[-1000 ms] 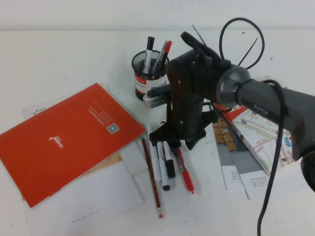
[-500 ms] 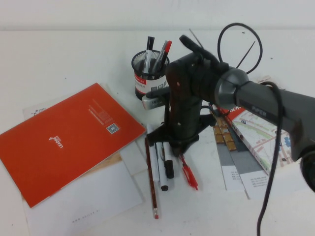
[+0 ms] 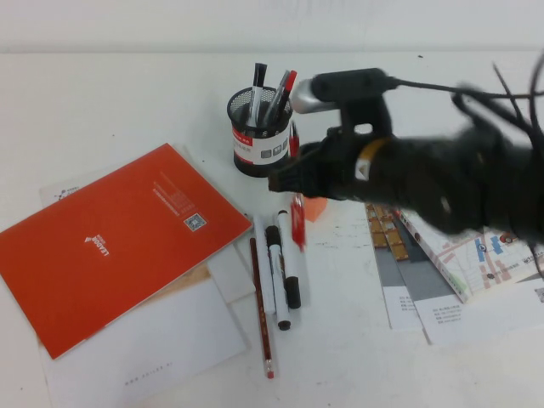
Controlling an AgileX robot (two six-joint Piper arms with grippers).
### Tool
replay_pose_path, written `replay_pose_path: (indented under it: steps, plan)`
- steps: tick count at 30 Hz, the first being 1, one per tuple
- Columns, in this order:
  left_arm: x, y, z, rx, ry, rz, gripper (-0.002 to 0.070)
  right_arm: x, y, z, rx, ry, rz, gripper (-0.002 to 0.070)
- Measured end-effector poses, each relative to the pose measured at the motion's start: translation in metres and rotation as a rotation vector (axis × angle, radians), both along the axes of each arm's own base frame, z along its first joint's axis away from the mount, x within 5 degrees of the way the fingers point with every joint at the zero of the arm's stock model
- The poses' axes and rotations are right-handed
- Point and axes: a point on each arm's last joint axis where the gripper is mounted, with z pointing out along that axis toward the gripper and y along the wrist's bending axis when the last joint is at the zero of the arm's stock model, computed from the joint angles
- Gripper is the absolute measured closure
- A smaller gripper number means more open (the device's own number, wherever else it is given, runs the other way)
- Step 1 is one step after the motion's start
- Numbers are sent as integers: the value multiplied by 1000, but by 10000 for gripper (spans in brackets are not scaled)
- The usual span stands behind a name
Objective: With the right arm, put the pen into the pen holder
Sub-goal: Place the pen onto the pen holder
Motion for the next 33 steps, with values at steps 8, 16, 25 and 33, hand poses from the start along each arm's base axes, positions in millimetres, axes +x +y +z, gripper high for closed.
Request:
replay_pose_path:
  steps: [8, 16, 25, 33]
  plan:
    - [0, 0, 0, 0, 0, 0, 678, 7, 7, -3, 293, -548, 48, 605]
    - [0, 0, 0, 0, 0, 0, 678, 59, 20, -3, 299, -683, -38, 605]
    - [0, 0, 0, 0, 0, 0, 678, 114, 32, -12, 237, -714, -71, 581]
    - [0, 0, 0, 0, 0, 0, 678, 126, 35, -39, 199, -635, -84, 269]
